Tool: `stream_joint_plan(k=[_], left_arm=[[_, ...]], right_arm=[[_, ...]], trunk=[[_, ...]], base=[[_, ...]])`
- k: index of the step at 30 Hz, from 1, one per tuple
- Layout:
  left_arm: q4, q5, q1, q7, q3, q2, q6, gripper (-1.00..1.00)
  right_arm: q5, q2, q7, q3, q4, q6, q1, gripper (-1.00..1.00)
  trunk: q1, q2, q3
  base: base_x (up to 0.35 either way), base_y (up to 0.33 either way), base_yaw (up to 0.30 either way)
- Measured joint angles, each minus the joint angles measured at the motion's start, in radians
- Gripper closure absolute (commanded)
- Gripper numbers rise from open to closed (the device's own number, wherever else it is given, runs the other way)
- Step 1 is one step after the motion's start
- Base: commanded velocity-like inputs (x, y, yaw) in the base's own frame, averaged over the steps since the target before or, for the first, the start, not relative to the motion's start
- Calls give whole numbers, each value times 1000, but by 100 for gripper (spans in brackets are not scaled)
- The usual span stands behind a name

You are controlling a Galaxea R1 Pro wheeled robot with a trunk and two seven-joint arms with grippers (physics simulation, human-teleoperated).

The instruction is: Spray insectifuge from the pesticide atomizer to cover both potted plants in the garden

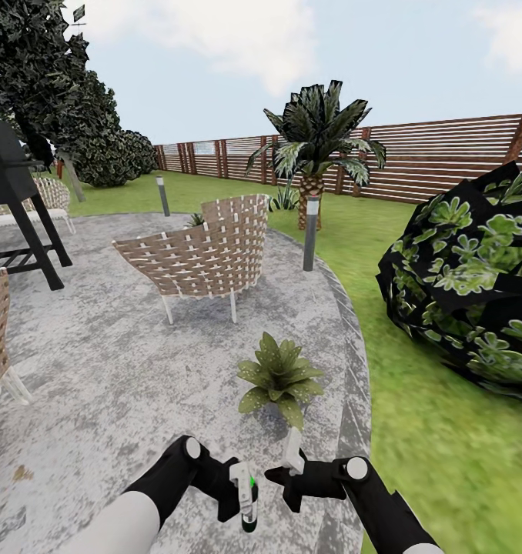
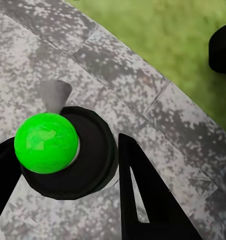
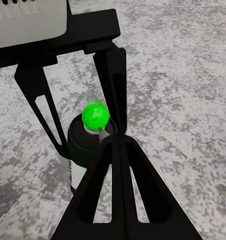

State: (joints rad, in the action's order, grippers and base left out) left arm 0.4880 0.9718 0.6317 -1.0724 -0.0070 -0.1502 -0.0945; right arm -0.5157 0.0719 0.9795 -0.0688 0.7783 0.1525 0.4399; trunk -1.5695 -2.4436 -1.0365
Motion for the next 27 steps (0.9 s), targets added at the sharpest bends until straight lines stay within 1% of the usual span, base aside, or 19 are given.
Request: stream_joint_plan(k=[8, 9, 10, 11, 13, 17, 27], left_arm=[[5, -2, 0, 2, 1, -9, 1, 100], [7, -10, 0, 2, 1, -10, 1, 100], [7, -33, 0, 2, 2, -10, 1, 100], [7, -49, 0, 2, 1, -10, 1, 100], [7, -62, 0, 2, 1, -10, 0, 100], [7, -67, 0, 3, 1, -11, 0, 100], [6, -68, 0, 3, 1, -15, -1, 100]], right_arm=[[0, 1, 0, 0, 0, 0, 0, 100], [0, 1, 0, 0, 0, 0, 0, 100], [0, 1, 0, 0, 0, 0, 0, 100], [0, 1, 0, 0, 0, 0, 0, 100], [0, 1, 0, 0, 0, 0, 0, 100], [0, 1, 0, 0, 0, 0, 0, 100], [0, 1, 0, 0, 0, 0, 0, 100]], trunk=[[0, 0, 0], [0, 0, 0], [0, 0, 0], [0, 0, 0], [0, 0, 0], [0, 0, 0], [0, 0, 0]], base=[[0, 0, 0], [0, 0, 0], [0, 0, 0], [0, 0, 0], [0, 0, 0], [0, 0, 0], [0, 0, 0]])
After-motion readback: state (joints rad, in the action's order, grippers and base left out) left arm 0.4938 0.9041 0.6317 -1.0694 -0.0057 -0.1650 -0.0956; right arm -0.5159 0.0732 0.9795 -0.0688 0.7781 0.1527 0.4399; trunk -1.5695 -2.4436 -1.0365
